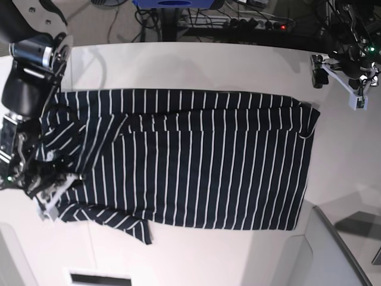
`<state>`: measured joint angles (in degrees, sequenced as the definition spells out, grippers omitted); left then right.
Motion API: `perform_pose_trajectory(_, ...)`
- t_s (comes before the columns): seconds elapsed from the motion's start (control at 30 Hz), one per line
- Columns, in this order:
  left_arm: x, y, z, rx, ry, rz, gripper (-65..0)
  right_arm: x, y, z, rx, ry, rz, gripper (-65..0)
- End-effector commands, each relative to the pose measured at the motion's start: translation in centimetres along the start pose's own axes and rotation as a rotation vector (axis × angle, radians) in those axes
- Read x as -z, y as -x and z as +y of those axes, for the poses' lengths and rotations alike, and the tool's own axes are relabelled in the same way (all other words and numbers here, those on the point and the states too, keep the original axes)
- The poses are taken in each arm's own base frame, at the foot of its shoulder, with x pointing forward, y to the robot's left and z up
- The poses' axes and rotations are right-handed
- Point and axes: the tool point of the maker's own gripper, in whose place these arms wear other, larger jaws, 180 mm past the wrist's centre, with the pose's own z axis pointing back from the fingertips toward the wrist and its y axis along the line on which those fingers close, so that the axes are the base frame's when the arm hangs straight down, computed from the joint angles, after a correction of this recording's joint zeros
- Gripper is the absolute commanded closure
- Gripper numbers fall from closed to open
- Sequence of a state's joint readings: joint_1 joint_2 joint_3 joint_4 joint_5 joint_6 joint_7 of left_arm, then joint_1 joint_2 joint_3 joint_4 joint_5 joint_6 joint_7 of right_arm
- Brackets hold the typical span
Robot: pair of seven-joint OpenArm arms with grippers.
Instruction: Layout the t-shirt on the table in an organized manner, then fold the t-shirt properly
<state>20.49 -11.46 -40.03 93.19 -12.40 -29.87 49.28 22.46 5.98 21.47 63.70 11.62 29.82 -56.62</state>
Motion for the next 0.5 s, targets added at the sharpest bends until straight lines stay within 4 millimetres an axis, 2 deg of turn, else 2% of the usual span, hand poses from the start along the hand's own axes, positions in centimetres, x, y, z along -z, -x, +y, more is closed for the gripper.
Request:
perform_pose_trajectory(0.0, -0.4, -0.9, 0.6, 0.006, -0.011, -0.032, -65.0, -0.6, -2.6, -0.3, 0.0, -0.001, -0.072, -0.8)
perform_pose_trajectory(0.1, -0.4, -0.9, 0.6, 0.006, -0.011, -0.032, -65.0, 0.3, -3.8, 0.0, 0.024, -0.028, -0.132, -1.5)
perform_pose_trajectory(0.13, -0.4, -0.9, 0.6, 0.006, -0.011, -0.03, -65.0, 0.4, -4.0, 0.0, 0.029, -0.031, -0.149, -3.6)
perform_pose_trajectory(0.17, -0.4, -0.9, 0.6, 0.006, -0.011, -0.03, -65.0, 0.4, -4.3, 0.0, 0.03, -0.032, -0.168, -7.2)
perform_pose_trajectory(0.27, -0.4, -0.8, 0.5, 0.005, -0.01, -0.03, -65.0, 0.2, -4.5, -0.3, 0.036, -0.025, -0.183, -25.1)
perform_pose_trajectory(0.33, -0.4, -0.8, 0.5, 0.004, -0.01, -0.03, -65.0, -0.1, -4.3, -0.7, 0.037, -0.016, -0.19, -34.2)
perform_pose_trajectory(0.4, -0.2, -0.5, 0.4, 0.0, -0.006, -0.02, -65.0, -1.5, -3.3, -2.4, 0.058, 0.023, -0.228, -34.7)
perform_pose_trajectory(0.47, 0.1, 0.1, 0.5, -0.01, -0.002, -0.004, -65.0, -3.8, -2.1, -4.5, 0.097, 0.089, -0.283, -34.7)
